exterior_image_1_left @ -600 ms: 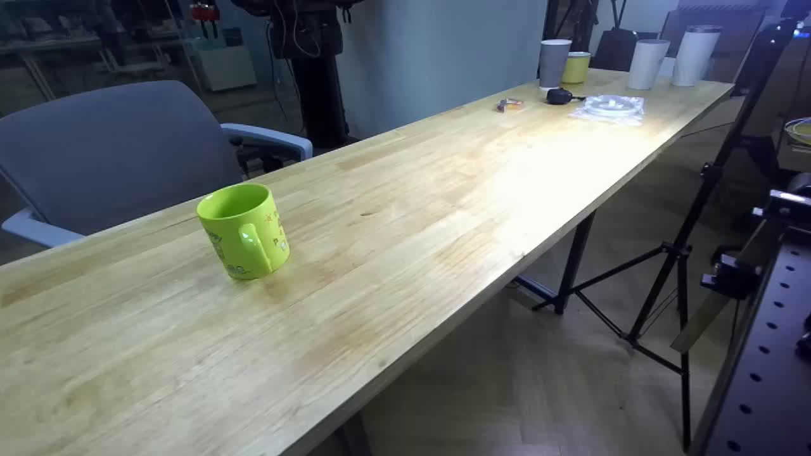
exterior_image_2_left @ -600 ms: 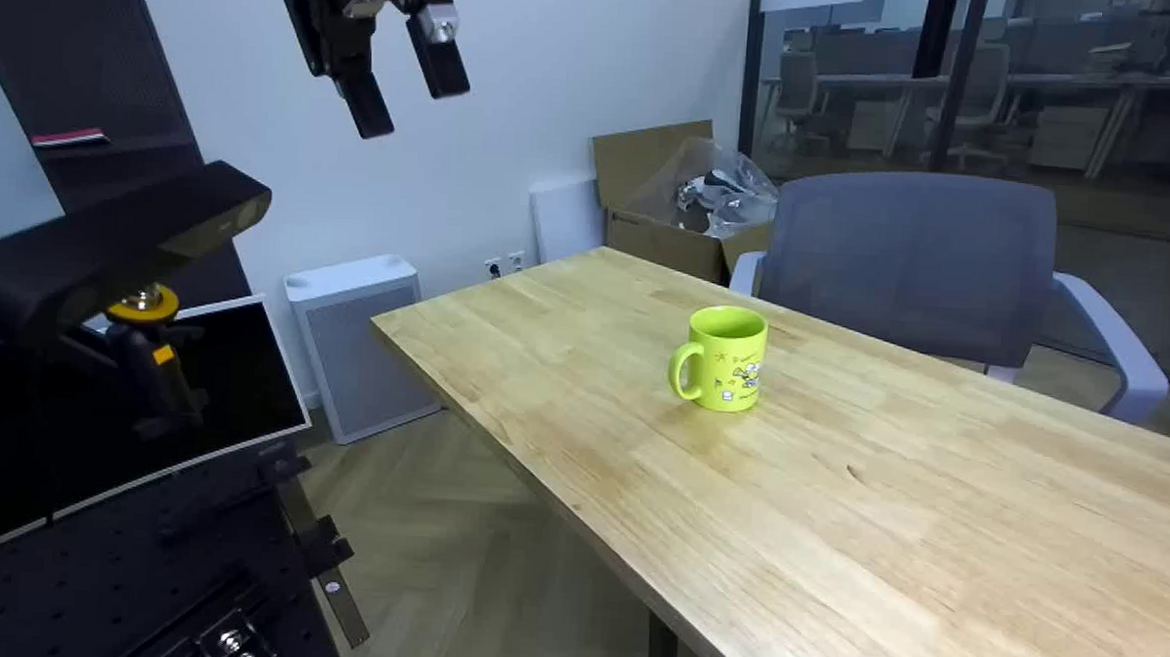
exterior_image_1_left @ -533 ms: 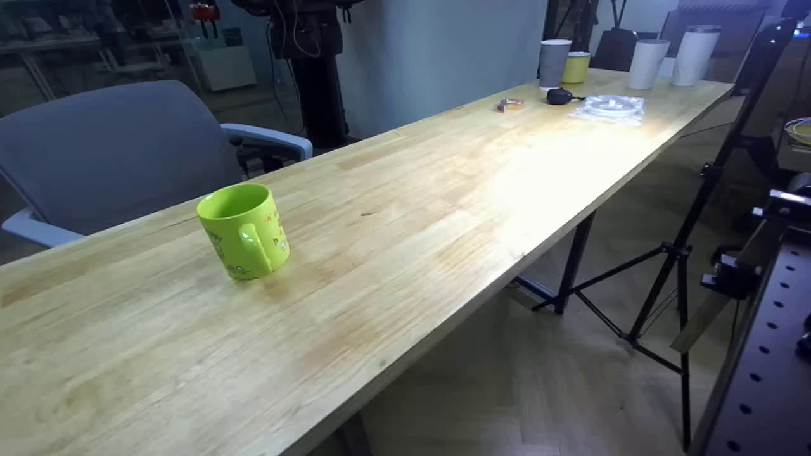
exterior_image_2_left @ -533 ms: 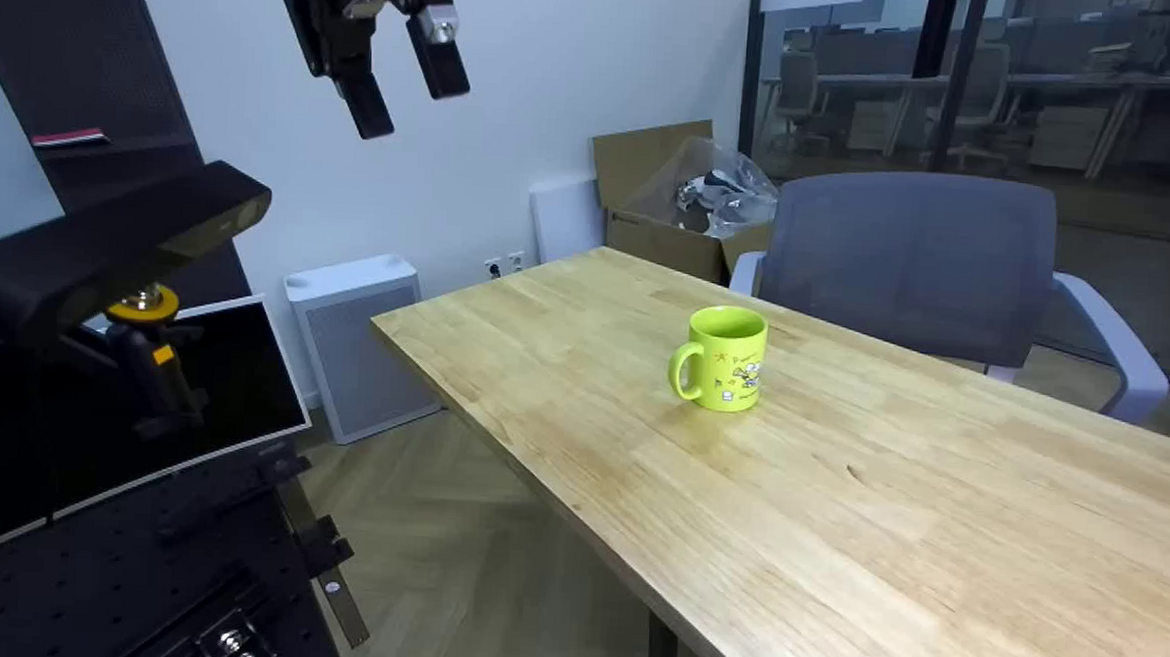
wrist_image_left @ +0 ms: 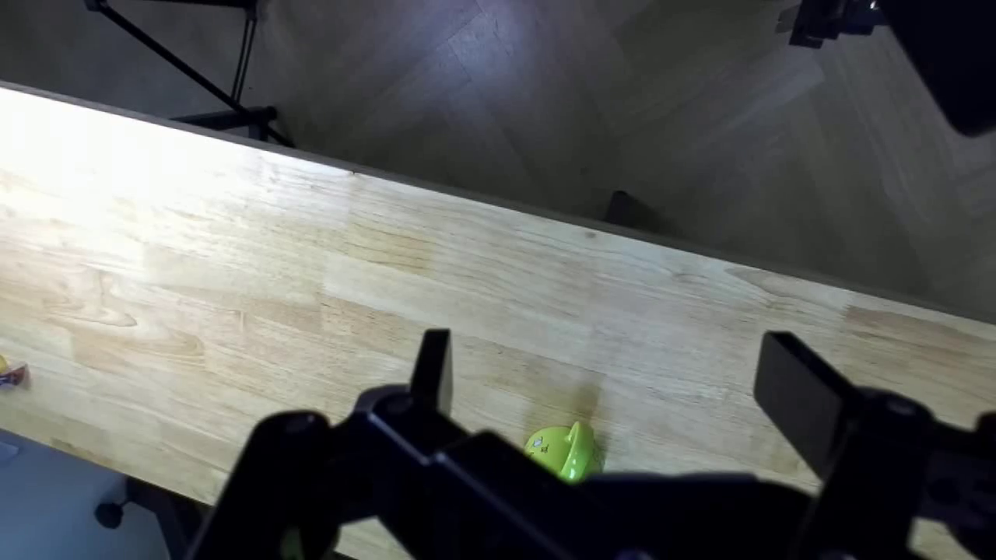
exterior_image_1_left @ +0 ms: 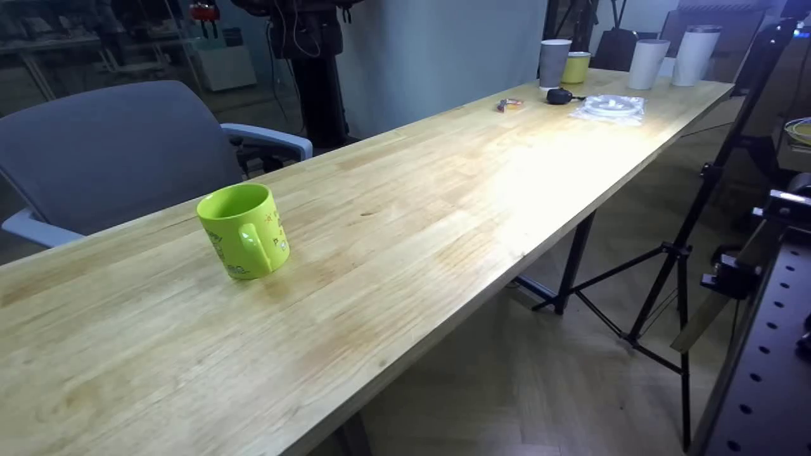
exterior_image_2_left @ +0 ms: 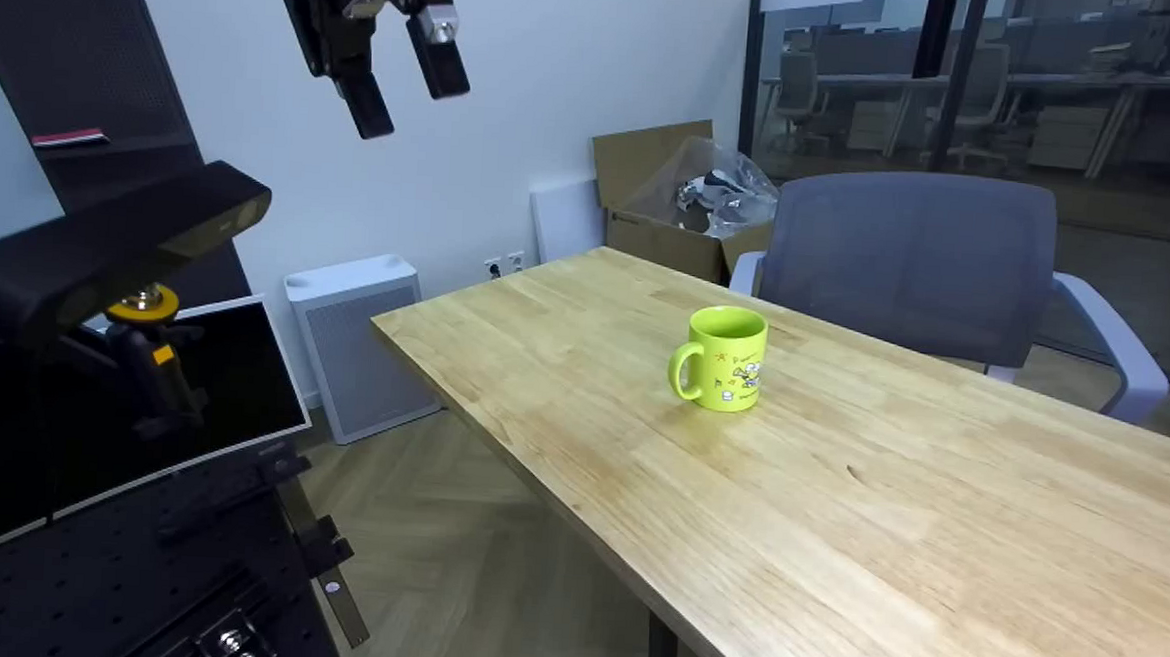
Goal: Move the mug to the right
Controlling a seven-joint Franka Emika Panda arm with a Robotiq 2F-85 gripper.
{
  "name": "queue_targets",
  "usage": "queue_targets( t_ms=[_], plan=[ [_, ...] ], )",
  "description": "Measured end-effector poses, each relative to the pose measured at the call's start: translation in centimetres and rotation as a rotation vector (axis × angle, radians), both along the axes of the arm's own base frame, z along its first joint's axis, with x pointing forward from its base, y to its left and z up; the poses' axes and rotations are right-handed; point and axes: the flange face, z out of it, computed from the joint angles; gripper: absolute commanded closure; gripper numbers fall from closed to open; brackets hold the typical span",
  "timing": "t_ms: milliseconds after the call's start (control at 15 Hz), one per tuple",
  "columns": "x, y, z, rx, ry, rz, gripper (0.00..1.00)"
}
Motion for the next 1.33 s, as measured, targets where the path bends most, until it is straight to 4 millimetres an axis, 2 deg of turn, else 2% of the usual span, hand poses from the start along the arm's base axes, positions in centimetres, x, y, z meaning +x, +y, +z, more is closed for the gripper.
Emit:
queue_targets(
  t_ms=[1333],
  plan=[
    [0.18,0.14,-0.13,0.002,-0.038,0.015,0.0]
  ],
)
